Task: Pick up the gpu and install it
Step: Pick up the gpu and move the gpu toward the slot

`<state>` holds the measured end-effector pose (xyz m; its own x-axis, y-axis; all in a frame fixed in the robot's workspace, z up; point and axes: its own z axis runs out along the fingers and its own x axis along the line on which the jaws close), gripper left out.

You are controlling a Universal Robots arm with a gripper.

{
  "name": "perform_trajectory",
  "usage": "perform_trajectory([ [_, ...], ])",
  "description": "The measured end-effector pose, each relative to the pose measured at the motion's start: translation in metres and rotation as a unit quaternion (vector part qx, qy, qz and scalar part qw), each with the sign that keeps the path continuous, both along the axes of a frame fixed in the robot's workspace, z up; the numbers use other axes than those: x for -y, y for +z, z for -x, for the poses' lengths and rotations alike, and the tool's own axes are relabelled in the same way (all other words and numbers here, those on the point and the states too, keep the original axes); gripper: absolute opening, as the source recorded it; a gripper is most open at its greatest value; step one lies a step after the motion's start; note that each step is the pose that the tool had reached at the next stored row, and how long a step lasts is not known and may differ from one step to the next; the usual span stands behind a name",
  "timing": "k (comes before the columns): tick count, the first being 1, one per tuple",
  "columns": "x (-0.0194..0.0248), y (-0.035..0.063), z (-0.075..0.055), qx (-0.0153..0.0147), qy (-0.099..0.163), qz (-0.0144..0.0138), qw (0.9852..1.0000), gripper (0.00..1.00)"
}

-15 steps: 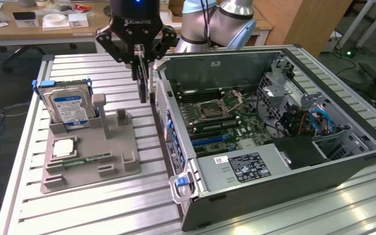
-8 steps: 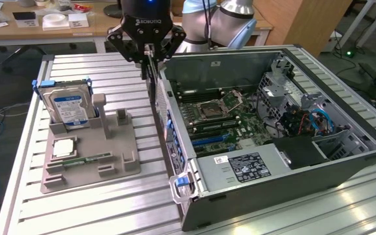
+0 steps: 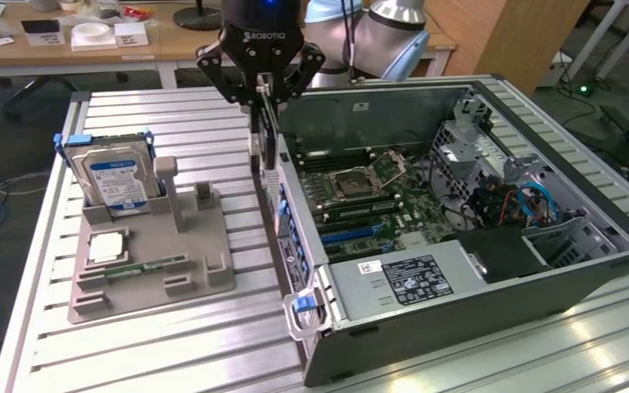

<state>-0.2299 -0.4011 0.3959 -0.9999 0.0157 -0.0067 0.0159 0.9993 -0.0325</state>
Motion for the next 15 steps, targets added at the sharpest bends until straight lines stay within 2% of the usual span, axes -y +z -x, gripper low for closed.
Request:
perform_trajectory([
  [15,-0.0013,-0.0015,-0.046,0.0002,0.0,0.0,1.0,0.27],
])
